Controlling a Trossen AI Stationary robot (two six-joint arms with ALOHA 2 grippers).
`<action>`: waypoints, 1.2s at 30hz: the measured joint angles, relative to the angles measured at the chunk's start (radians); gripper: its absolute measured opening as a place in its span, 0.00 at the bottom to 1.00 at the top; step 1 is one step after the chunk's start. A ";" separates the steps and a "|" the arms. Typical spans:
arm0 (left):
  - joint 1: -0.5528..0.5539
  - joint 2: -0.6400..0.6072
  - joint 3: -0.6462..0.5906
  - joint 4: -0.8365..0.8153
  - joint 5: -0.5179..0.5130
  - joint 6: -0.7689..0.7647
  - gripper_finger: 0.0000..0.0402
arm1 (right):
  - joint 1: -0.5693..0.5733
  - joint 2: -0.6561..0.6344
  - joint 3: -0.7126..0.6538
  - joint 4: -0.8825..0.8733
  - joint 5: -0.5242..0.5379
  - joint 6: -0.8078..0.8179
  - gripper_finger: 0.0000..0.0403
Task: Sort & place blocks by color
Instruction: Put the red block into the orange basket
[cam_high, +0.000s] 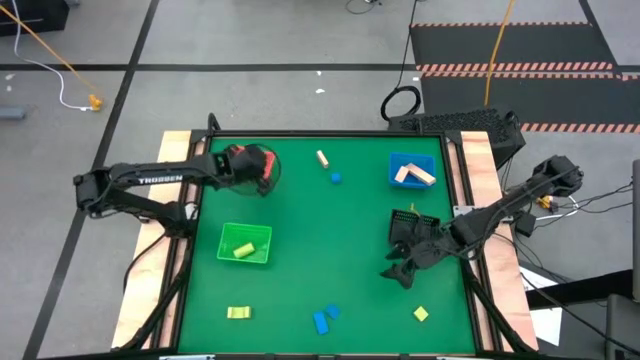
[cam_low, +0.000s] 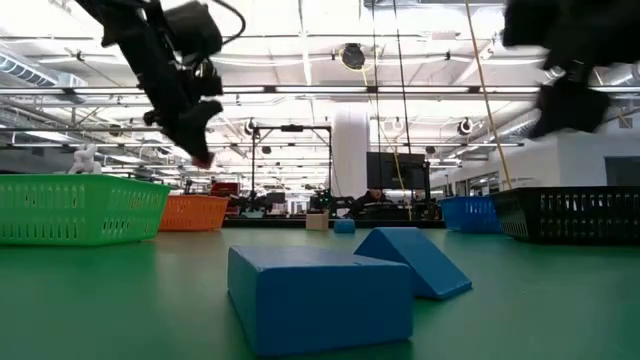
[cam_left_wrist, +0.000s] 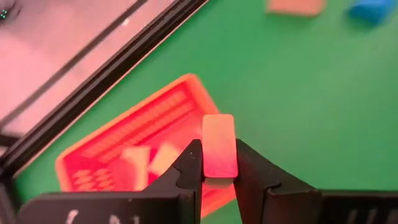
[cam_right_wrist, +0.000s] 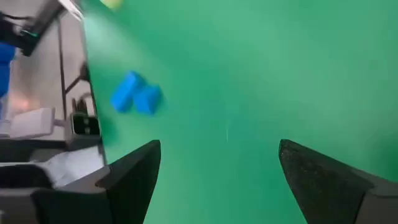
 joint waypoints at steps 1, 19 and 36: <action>0.029 0.002 0.000 -0.013 0.010 0.000 0.14 | 0.004 -0.003 0.000 -0.038 -0.033 0.059 0.79; 0.223 0.057 0.000 -0.055 0.069 -0.011 0.36 | 0.092 0.001 -0.012 -0.216 -0.273 0.535 0.79; 0.217 0.057 0.000 -0.053 0.066 -0.031 0.45 | 0.086 0.001 -0.185 0.292 -0.172 0.478 0.79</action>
